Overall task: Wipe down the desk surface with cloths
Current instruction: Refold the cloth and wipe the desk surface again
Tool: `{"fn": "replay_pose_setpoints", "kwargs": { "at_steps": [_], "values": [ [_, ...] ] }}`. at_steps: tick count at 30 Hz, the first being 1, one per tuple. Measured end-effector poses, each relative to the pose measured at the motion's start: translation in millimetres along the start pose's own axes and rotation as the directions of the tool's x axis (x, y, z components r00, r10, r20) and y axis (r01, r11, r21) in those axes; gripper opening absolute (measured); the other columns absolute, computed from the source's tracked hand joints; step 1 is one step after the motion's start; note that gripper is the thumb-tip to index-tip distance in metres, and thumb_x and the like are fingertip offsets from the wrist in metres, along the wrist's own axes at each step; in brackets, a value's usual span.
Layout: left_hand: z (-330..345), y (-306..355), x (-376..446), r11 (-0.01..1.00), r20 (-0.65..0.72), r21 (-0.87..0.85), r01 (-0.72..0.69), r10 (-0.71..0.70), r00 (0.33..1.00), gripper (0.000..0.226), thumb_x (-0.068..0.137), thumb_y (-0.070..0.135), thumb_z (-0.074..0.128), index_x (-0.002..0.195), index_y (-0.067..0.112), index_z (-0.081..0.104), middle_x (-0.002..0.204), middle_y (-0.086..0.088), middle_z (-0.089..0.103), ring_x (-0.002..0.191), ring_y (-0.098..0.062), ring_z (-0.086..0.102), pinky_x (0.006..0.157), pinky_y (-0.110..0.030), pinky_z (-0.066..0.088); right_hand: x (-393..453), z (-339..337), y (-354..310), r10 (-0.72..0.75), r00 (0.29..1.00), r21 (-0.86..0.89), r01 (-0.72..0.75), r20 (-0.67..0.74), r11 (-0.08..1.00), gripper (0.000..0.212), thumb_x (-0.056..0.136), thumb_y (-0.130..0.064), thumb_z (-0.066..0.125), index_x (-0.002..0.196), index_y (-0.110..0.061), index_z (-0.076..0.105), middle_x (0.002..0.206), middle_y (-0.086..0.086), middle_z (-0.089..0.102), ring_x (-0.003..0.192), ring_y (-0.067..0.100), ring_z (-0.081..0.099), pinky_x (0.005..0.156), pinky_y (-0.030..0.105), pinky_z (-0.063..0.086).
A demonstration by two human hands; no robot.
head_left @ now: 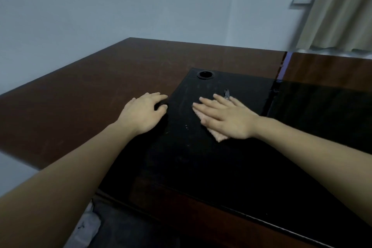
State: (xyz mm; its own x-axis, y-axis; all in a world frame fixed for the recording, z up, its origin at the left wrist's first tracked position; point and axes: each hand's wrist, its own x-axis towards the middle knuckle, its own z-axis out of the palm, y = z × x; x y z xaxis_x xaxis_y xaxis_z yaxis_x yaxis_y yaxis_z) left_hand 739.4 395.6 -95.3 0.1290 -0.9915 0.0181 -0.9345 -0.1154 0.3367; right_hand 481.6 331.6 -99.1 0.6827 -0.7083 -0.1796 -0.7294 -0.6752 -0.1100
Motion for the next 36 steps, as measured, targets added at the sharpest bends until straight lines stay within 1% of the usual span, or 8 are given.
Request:
{"fn": "replay_pose_setpoints", "kwargs": {
  "at_steps": [4,9,12,19,22,29,34,36],
  "values": [
    [3.6,-18.1,-2.1,1.000,0.035,0.019,0.005,-0.006,0.999,0.048,0.108,0.043,0.034,0.156,0.038,0.032,0.167,0.011,0.020,0.156,-0.018,0.011,0.126,-0.050,0.005,41.0,-8.1,23.2,0.161,0.986,0.027,-0.160,-0.036,0.987,0.058,0.104,-0.065,0.015,0.158,-0.052,-0.001,0.168,-0.020,-0.006,0.157,0.022,-0.008,0.124,0.055,-0.004],
    [7.1,-16.8,-0.4,0.999,0.012,0.050,0.005,-0.005,1.000,0.049,0.108,0.045,0.033,0.157,0.040,0.030,0.167,0.013,0.019,0.156,-0.017,0.010,0.126,-0.049,0.005,59.3,-10.0,23.4,0.208,0.977,0.021,-0.208,-0.047,0.978,0.058,0.105,-0.062,0.015,0.159,-0.049,0.001,0.170,-0.015,-0.005,0.157,0.026,-0.007,0.123,0.057,-0.003],
    [7.5,-17.6,-0.4,0.999,0.010,0.050,0.005,-0.005,1.000,0.049,0.107,0.045,0.033,0.156,0.041,0.030,0.167,0.014,0.018,0.156,-0.016,0.009,0.126,-0.049,0.005,48.7,-9.2,6.0,0.152,0.988,0.009,-0.151,-0.023,0.988,0.059,0.104,-0.064,0.015,0.159,-0.050,-0.002,0.169,-0.016,-0.008,0.157,0.026,-0.009,0.123,0.058,-0.004],
    [11.4,-19.8,-0.5,0.999,-0.011,0.044,-0.001,0.001,1.000,0.049,0.106,0.045,0.033,0.155,0.042,0.031,0.166,0.016,0.018,0.155,-0.013,0.009,0.126,-0.046,0.004,-6.3,8.1,-69.0,-0.161,0.987,-0.052,0.161,0.009,0.986,0.058,0.104,-0.062,0.015,0.157,-0.052,-0.007,0.167,-0.019,-0.014,0.155,0.017,-0.018,0.124,0.052,-0.010],
    [10.8,-20.0,-0.7,0.999,-0.011,0.045,0.001,0.000,1.000,0.049,0.107,0.046,0.032,0.155,0.042,0.031,0.166,0.017,0.018,0.155,-0.013,0.009,0.126,-0.045,0.004,8.1,2.6,-58.2,-0.137,0.991,-0.029,0.137,0.009,0.990,0.058,0.104,-0.063,0.015,0.156,-0.054,-0.006,0.167,-0.021,-0.012,0.155,0.015,-0.015,0.125,0.051,-0.008],
    [9.5,-18.2,-0.3,0.999,-0.009,0.046,0.011,-0.011,1.000,0.049,0.107,0.046,0.033,0.156,0.042,0.031,0.167,0.015,0.019,0.155,-0.014,0.010,0.126,-0.046,0.005,65.7,-7.9,-26.5,0.102,0.994,0.037,-0.101,-0.027,0.994,0.059,0.104,-0.063,0.016,0.159,-0.049,0.001,0.169,-0.017,-0.006,0.157,0.025,-0.010,0.123,0.057,-0.006],
    [8.8,-19.2,0.5,0.999,-0.011,0.047,-0.002,0.002,1.000,0.049,0.106,0.047,0.035,0.155,0.041,0.033,0.166,0.015,0.022,0.155,-0.015,0.013,0.126,-0.048,0.008,46.9,-3.7,-34.7,0.002,1.000,0.025,-0.002,-0.002,1.000,0.058,0.104,-0.063,0.014,0.159,-0.050,-0.001,0.168,-0.019,-0.009,0.156,0.021,-0.013,0.123,0.055,-0.008],
    [6.8,-20.3,4.1,0.998,-0.004,0.059,-0.003,0.003,1.000,0.050,0.105,0.050,0.037,0.154,0.040,0.035,0.165,0.013,0.026,0.154,-0.017,0.018,0.125,-0.051,0.014,35.9,-5.0,-32.2,-0.046,0.999,0.083,0.046,0.006,0.996,0.057,0.105,-0.062,0.013,0.158,-0.050,-0.001,0.167,-0.022,-0.008,0.156,0.016,-0.014,0.124,0.052,-0.009]
  ]
}}
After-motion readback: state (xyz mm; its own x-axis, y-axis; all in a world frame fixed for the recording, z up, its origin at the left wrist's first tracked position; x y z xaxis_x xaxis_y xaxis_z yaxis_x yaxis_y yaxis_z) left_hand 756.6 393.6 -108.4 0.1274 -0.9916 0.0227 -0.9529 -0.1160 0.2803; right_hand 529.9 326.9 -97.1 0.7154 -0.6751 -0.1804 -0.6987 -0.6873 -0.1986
